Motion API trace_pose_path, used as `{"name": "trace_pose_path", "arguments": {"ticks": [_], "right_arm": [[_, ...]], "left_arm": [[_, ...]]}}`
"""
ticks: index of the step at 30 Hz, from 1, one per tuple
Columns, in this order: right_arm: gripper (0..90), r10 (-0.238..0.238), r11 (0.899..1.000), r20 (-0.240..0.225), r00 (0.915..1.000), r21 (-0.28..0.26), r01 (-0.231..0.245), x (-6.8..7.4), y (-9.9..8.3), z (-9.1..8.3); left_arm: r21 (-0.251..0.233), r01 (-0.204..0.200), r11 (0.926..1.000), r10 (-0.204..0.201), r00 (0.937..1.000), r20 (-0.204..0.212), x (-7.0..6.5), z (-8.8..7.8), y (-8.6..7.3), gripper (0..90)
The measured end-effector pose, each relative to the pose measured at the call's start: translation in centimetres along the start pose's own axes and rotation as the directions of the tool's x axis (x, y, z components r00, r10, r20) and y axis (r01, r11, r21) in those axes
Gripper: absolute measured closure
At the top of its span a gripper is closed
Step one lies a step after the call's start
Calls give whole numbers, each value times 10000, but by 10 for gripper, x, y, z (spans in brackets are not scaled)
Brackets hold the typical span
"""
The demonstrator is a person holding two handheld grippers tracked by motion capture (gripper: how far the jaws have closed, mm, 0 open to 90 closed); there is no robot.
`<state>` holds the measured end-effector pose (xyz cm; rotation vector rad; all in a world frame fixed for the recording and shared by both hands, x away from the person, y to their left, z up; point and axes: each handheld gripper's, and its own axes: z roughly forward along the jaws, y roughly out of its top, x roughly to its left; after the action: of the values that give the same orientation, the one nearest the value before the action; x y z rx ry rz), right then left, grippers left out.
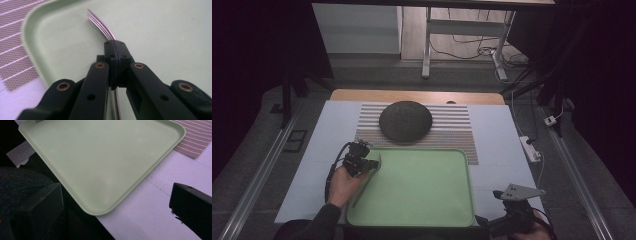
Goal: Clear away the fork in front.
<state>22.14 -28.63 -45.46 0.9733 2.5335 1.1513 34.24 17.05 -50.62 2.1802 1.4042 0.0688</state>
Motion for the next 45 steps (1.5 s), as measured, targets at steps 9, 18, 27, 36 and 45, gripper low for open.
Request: {"name": "trace_pose_path", "arguments": {"ticks": [9,18,27,36,45], "right_arm": [[0,91,10000,-52,9999,-5,-91,-1,0,0],[0,243,9997,-160,9996,25,-243,-2,0,1],[0,239,9997,-215,9995,103,-237,-3,1,1],[0,266,9995,-254,9993,163,-262,-3,1,2],[0,323,9993,-310,9990,179,-317,-4,1,2]], "left_arm": [[-387,-404,9984,416,9987,299,-10,-3,5,888],[169,-1714,9851,1701,9835,613,-36,14,5,888],[486,-1814,9822,1796,9829,401,-36,24,4,888],[542,-1352,9893,1356,9908,-37,-23,19,3,888],[629,-921,9938,945,9949,-360,-9,13,1,888]]}}
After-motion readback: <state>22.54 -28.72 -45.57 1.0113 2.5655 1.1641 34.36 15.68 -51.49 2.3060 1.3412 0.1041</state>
